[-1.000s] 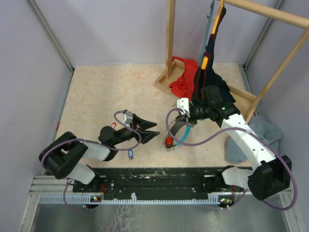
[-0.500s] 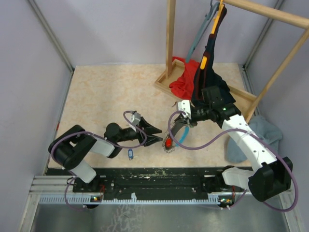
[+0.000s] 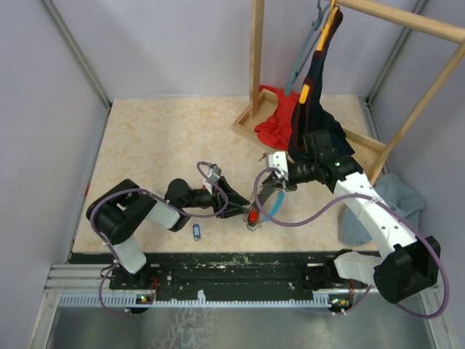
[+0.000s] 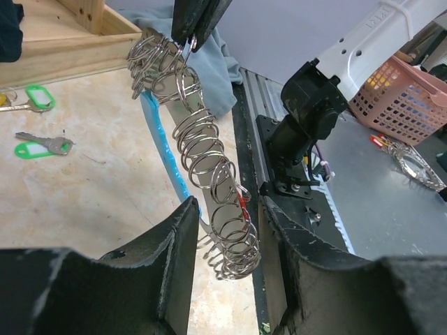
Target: Remove the keys from the keyring
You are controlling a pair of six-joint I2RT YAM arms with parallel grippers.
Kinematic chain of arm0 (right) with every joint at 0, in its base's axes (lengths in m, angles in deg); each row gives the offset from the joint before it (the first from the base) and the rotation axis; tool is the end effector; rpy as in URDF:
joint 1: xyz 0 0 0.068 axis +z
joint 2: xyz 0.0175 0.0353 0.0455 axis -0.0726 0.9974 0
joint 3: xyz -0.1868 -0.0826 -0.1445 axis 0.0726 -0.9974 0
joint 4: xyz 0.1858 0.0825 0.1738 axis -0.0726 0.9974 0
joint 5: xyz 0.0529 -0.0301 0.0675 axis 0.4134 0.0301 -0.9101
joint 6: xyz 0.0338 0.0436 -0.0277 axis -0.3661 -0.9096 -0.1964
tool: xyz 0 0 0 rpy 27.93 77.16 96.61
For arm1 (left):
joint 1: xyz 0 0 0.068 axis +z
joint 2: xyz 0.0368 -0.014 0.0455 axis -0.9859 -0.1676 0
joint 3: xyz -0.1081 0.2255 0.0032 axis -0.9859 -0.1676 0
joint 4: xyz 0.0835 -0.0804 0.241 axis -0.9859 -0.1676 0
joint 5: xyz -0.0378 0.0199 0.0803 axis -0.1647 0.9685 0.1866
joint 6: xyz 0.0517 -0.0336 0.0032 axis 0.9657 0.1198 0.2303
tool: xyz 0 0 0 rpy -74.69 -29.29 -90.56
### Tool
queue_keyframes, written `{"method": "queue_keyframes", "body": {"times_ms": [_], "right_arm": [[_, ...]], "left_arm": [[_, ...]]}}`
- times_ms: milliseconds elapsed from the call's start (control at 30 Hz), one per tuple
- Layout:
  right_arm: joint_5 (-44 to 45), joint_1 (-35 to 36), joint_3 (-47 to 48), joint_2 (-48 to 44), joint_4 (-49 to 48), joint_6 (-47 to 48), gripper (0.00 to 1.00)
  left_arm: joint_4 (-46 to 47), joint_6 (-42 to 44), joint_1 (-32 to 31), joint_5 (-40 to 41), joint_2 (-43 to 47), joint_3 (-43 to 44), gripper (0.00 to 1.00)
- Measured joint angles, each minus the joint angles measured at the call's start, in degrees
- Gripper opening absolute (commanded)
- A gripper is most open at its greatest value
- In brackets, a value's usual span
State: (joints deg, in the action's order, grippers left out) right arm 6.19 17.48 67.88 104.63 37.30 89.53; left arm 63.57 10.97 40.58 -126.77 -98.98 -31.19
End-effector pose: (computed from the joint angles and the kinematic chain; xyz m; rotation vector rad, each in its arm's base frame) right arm 0.2192 0.1284 0.2844 -1.6710 1.2783 0.7621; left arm 0.1969 -0.2105 0.1465 0.9440 1.3403 -1.5573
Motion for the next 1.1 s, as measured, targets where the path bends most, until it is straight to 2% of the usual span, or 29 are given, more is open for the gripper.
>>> {"method": "queue_keyframes", "body": {"times_ms": [167, 433, 500, 567, 600, 1100], "right_arm": [[-0.3, 0.0, 0.0, 0.0, 0.0, 0.4, 0.00], [-0.3, 0.0, 0.0, 0.0, 0.4, 0.4, 0.00], [-0.3, 0.0, 0.0, 0.0, 0.5, 0.5, 0.00], [-0.3, 0.0, 0.0, 0.0, 0.6, 0.6, 0.00], [-0.3, 0.0, 0.0, 0.0, 0.7, 0.7, 0.00], [-0.2, 0.0, -0.5, 0.2, -1.5, -1.7, 0.00]], "left_arm": [[0.0, -1.1, 0.0, -0.9, 0.0, 0.6, 0.42], [0.0, -3.0, 0.0, -1.4, 0.0, 1.6, 0.27], [0.0, -3.2, 0.0, -1.4, 0.0, 1.6, 0.17], [0.0, -3.2, 0.0, -1.4, 0.0, 1.6, 0.03], [0.0, -3.2, 0.0, -1.4, 0.0, 1.6, 0.00], [0.0, -1.5, -0.5, 2.3, 2.8, -0.7, 0.00]]}}
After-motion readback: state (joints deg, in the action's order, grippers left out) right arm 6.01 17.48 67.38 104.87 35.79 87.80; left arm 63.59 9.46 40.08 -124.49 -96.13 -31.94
